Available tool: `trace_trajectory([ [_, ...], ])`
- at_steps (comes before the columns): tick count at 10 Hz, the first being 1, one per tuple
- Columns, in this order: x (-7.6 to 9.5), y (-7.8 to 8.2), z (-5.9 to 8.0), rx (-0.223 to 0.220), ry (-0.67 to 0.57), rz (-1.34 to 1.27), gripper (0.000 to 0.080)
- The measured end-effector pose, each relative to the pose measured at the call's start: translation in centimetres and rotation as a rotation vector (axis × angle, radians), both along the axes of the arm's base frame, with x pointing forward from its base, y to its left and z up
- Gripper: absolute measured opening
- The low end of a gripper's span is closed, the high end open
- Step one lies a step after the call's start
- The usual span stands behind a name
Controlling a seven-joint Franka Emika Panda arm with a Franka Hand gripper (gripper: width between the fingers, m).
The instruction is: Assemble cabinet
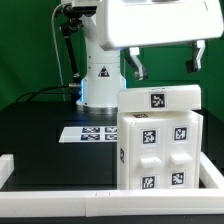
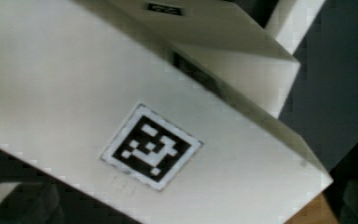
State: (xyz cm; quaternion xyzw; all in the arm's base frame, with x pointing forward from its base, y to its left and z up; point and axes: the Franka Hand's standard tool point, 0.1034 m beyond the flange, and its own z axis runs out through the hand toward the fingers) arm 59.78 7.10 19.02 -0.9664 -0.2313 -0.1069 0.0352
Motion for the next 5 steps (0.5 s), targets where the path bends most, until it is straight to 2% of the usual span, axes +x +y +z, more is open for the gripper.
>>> trace_trajectory([
  [5, -0.05, -0.02, -0.99, -0.113, -0.019, 0.429, 0.0797],
])
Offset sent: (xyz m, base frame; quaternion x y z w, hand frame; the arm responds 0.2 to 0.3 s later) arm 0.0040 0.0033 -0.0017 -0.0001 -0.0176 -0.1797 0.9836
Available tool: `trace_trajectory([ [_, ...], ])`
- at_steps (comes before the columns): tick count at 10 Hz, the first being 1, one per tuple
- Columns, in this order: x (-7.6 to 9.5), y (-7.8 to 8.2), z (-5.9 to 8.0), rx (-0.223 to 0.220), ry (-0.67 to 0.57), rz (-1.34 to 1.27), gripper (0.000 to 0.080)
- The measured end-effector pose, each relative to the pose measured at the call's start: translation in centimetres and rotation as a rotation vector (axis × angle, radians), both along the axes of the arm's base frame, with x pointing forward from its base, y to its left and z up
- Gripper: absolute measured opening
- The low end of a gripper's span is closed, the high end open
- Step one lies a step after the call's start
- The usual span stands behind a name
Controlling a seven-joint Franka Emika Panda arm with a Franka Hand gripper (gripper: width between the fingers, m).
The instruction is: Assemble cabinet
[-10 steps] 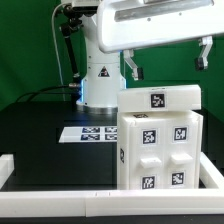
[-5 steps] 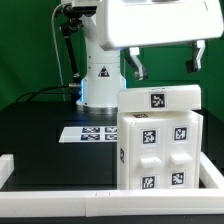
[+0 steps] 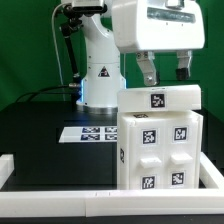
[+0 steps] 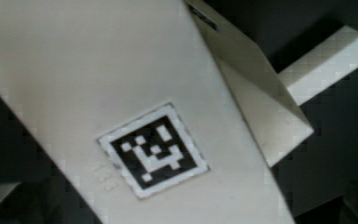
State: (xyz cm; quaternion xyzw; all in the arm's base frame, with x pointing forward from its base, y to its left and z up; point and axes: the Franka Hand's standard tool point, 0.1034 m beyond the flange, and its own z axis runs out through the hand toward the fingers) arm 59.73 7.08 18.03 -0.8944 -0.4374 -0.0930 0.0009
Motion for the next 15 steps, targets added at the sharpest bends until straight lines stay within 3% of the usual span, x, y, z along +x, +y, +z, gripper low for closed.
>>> trace_trajectory([
  [4, 0.4, -0.4, -0.7, -0.057, -0.015, 0.268, 0.0797],
  [7, 0.4, -0.9, -1.9, -0.066, -0.007, 0.307, 0.0797],
  [10, 0.4, -1.0, -2.1, -0.07, -0.01, 0.302, 0.0794],
  [11, 0.4, -1.0, -2.1, -0.07, -0.01, 0.301, 0.0636],
  [12, 0.4, -1.0, -2.1, -0.07, -0.01, 0.301, 0.0559],
  [15, 0.4, -1.2, -2.1, -0.056, -0.005, 0.231, 0.0559],
])
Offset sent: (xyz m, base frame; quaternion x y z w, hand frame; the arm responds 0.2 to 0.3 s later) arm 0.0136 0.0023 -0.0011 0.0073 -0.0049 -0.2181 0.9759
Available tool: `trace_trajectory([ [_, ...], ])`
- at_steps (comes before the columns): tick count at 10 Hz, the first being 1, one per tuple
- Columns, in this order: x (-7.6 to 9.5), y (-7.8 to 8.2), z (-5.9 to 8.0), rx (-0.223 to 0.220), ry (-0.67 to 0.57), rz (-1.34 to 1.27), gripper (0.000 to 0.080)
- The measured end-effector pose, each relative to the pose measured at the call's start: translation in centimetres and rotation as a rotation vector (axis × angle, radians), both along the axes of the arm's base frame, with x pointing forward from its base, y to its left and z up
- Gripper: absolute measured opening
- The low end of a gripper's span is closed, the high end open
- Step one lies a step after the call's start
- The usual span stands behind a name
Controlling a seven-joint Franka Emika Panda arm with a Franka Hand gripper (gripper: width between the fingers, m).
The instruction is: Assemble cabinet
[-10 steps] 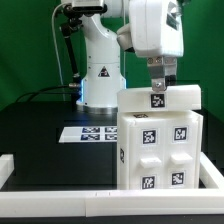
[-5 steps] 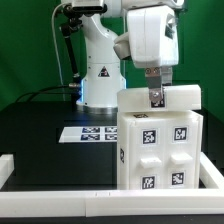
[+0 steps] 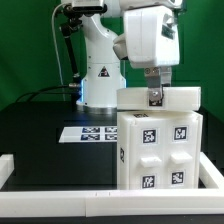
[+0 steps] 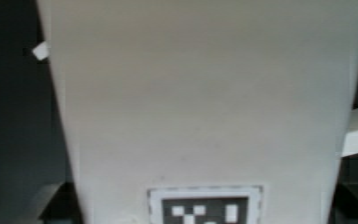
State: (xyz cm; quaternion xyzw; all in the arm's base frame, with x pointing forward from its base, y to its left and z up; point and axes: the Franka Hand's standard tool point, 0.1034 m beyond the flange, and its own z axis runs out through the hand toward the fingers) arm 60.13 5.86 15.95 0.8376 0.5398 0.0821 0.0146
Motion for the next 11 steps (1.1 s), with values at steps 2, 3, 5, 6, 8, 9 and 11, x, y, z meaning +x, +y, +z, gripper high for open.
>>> trace_trajectory([
  [2, 0.01, -0.18, 0.0, 0.044, 0.016, -0.227, 0.0559],
  [3, -0.04, -0.21, -0.05, 0.066, 0.022, -0.329, 0.0559],
  [5, -0.02, -0.26, -0.11, 0.105, 0.025, -0.554, 0.056],
  [6, -0.02, -0.26, -0.12, 0.125, 0.03, -0.656, 0.056],
  [8, -0.03, -0.05, -0.15, 0.16, 0.043, -0.84, 0.056],
  [9, -0.03, -0.03, -0.15, 0.17, 0.048, -0.89, 0.056],
  [11, -0.04, 0.0, -0.18, 0.193, 0.06, -1.029, 0.056],
])
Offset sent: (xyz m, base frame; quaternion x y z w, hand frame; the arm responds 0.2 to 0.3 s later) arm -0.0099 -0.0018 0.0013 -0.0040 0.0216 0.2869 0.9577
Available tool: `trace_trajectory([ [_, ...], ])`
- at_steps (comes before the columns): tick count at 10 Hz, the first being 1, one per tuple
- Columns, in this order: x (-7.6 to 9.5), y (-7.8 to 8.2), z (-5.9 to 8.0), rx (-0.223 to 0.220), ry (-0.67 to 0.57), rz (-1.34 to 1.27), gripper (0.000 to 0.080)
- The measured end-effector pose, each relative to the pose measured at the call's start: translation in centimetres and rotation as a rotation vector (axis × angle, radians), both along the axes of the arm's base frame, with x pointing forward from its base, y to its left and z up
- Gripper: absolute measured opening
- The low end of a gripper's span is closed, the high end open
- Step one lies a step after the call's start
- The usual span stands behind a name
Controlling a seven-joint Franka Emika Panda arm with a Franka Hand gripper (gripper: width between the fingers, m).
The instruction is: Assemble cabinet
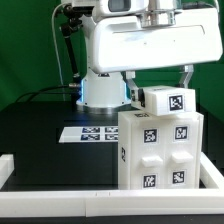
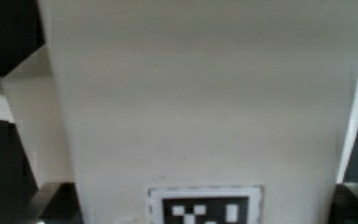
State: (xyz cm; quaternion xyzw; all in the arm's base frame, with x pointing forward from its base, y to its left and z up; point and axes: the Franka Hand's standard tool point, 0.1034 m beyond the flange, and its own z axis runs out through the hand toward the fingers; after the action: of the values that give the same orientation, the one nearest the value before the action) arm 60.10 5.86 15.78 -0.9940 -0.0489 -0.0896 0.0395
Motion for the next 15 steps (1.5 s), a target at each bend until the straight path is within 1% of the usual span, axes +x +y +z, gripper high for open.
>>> trace_trajectory([
  [2, 0.0, 0.1, 0.0, 0.03, 0.013, -0.137, 0.056],
  [3, 0.0, 0.1, 0.0, 0.054, 0.015, -0.229, 0.056],
  [4, -0.2, 0.1, -0.1, 0.094, -0.002, -0.368, 0.056],
  [5, -0.6, 0.3, -0.1, 0.118, -0.011, -0.466, 0.056],
  [6, -0.9, 0.8, -0.1, 0.141, -0.004, -0.566, 0.056],
  [7, -0.8, 1.0, -0.1, 0.168, -0.009, -0.645, 0.056],
  [8, -0.8, 1.3, -0.1, 0.205, -0.008, -0.759, 0.056],
  [10, -0.7, 1.5, 0.0, 0.238, 0.003, -0.861, 0.056],
  [12, -0.8, 1.8, 0.0, 0.288, 0.031, -1.026, 0.056],
  [13, -0.8, 1.8, -0.1, 0.337, 0.06, -1.18, 0.056],
  [14, -0.8, 1.8, -0.1, 0.36, 0.074, -1.248, 0.056],
  [15, -0.8, 1.8, -0.1, 0.358, 0.073, -1.242, 0.056],
])
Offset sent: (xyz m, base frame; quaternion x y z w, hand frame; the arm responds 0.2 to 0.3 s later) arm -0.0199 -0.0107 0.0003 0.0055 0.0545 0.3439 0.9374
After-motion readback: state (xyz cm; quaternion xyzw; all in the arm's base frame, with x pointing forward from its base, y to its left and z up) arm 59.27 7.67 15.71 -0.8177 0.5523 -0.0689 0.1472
